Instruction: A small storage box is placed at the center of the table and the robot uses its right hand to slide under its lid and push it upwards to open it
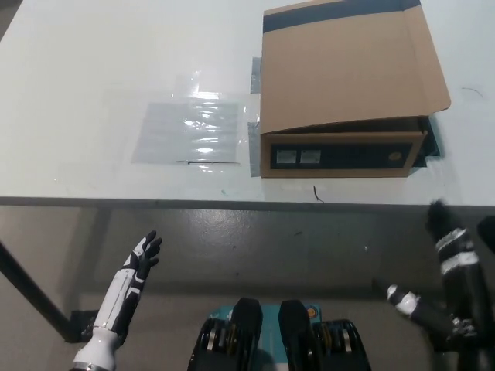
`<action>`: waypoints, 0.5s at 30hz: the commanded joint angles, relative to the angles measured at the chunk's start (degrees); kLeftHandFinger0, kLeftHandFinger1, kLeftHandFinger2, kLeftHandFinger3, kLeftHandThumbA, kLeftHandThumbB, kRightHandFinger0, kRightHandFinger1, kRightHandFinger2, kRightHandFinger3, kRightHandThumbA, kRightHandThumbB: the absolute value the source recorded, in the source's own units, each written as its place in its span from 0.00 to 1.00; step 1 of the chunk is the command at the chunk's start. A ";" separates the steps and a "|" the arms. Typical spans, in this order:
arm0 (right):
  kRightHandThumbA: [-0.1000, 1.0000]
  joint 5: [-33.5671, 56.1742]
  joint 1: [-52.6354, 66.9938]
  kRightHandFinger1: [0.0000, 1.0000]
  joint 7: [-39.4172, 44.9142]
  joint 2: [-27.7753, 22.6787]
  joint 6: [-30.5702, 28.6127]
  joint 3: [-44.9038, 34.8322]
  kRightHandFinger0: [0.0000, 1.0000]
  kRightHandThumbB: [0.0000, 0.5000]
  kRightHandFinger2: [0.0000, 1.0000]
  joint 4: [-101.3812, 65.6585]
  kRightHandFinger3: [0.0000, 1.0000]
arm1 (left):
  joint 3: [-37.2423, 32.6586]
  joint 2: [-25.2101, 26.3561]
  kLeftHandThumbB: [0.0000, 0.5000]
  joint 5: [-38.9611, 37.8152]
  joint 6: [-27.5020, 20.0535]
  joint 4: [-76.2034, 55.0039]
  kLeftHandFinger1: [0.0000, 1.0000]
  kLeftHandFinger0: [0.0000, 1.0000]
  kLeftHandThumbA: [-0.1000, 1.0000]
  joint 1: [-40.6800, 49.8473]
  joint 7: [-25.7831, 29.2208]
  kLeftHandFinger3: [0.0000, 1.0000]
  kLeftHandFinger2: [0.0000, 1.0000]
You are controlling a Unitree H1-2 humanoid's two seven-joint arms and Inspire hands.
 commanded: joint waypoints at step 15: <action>1.00 18.21 -19.62 1.00 -2.21 -1.62 9.40 -8.99 1.00 0.45 1.00 -2.00 1.00 | 0.06 0.93 1.00 0.42 -3.99 -0.10 1.00 1.00 1.00 -1.08 -0.52 1.00 1.00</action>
